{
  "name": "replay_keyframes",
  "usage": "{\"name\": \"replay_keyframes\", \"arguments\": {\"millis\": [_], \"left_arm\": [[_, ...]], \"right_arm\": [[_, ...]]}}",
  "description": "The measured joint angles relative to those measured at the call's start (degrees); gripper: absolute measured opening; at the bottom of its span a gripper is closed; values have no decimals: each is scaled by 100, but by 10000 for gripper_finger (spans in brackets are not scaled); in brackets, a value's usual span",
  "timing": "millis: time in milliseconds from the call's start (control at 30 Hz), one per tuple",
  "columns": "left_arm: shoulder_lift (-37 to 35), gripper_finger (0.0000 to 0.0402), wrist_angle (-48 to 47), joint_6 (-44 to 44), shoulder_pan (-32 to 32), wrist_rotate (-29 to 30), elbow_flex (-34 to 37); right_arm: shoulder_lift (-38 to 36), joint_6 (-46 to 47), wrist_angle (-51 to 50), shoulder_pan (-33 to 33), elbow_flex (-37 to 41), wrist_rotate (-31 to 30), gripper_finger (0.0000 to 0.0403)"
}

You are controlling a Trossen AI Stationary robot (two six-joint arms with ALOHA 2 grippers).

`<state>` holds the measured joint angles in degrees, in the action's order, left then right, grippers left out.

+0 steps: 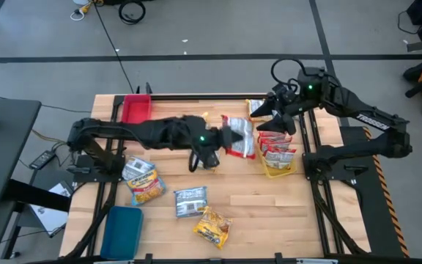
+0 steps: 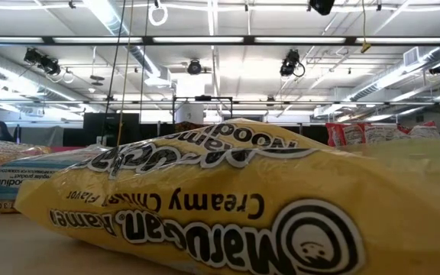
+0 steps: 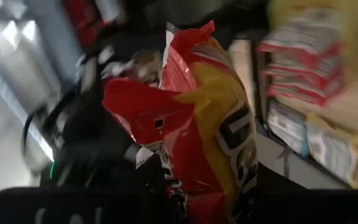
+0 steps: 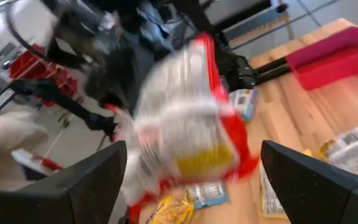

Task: Sort Maruchan noodles
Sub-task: Put the red noodle pack into the yellow bin

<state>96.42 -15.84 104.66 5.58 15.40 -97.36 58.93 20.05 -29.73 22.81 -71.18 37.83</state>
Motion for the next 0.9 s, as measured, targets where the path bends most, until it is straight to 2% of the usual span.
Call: {"name": "replay_keyframes", "arguments": {"millis": [133,233,333,467,733,900], "left_arm": [[214,98,-33,445,93,-75,-2],[411,98,-42,714,119,-338,-2],[590,98,1,996,147,-561,-2],[819,98,169,1049,175,-573,-2],[870,98,243,921,297,-542,-2],[870,98,227,701,304,-500,-2]], "right_arm": [[127,-42,206,304,0,632,374],[340,-31,260,417,0,1062,373],[663,-36,264,377,0,1589,373],[1102,-57,255,112,0,2256,370],[1617,-174,214,-237,0,2360,334],[1693,-216,178,-383,2,2325,287]]}}
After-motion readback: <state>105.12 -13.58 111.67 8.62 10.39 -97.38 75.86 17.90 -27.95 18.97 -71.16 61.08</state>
